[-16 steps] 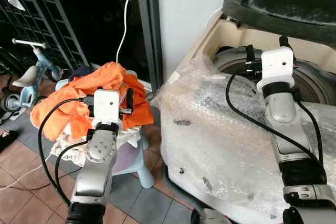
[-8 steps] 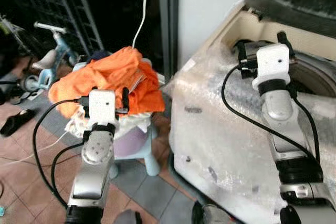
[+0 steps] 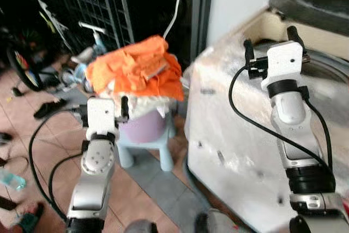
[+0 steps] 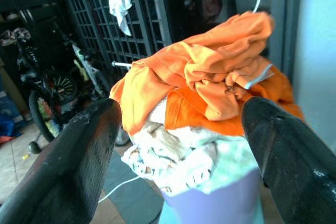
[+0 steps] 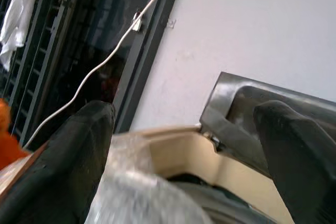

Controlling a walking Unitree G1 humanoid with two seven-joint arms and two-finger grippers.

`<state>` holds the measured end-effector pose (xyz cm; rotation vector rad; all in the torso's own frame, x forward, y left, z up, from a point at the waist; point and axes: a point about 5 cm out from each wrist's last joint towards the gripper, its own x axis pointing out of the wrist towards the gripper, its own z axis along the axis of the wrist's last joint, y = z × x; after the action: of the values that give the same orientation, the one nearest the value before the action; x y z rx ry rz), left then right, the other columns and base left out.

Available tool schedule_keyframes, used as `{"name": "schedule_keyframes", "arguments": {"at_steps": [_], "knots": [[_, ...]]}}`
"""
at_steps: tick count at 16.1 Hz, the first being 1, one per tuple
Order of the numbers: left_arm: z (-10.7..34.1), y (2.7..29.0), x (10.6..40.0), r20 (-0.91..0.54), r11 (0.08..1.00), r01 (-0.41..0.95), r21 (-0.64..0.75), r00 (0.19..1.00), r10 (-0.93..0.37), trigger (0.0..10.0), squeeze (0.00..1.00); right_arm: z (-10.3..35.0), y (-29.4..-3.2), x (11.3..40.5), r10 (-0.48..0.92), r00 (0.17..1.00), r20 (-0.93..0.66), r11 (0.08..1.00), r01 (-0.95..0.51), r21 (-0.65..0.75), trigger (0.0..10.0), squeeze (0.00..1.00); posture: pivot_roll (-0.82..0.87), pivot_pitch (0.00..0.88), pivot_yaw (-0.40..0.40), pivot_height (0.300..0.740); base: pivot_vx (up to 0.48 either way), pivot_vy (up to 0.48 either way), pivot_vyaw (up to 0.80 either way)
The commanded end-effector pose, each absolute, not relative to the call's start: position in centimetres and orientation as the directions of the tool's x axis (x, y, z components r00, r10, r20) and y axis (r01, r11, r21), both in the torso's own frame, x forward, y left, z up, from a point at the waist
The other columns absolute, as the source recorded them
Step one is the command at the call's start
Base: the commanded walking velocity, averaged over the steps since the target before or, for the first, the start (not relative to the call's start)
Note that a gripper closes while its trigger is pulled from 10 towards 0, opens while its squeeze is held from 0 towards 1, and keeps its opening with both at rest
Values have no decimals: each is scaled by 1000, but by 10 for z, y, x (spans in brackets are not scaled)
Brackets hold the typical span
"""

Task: Clothes washing

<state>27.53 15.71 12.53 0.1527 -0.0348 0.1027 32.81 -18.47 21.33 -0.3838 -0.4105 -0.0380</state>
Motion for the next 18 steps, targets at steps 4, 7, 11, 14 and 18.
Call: {"name": "schedule_keyframes", "arguments": {"at_steps": [4, 7, 11, 14, 18], "knots": [[119, 165, 271, 10, 983, -141, 116, 990, 141, 10000, 0, 216, -169, 321, 82, 920, 382, 963, 26, -269, 10000, 0, -44, 0, 44, 740, 0, 0, 0], [115, 162, 269, -21, 990, -126, 61, 992, 128, 10000, 0, 213, -165, 324, 55, 942, 330, 971, 27, -238, 10000, 0, -49, 0, 42, 740, 0, 0, 0], [115, 159, 272, -30, 991, -125, 40, 992, 126, 10000, 0, 205, -156, 323, 169, 953, 251, 970, -116, -214, 10000, 0, -47, 0, 33, 740, 0, 480, 0], [112, 162, 269, -40, 991, -130, 34, 991, 131, 10000, 0, 198, -161, 316, 147, 957, 251, 988, -128, -87, 10000, 0, -53, 0, 37, 740, 0, 480, 0], [106, 163, 263, -57, 992, -125, 28, 990, 127, 10000, 0, 186, -165, 316, 38, 986, 165, 994, -20, -110, 10000, 0, -60, 0, 50, 740, 0, 480, 0]]}}
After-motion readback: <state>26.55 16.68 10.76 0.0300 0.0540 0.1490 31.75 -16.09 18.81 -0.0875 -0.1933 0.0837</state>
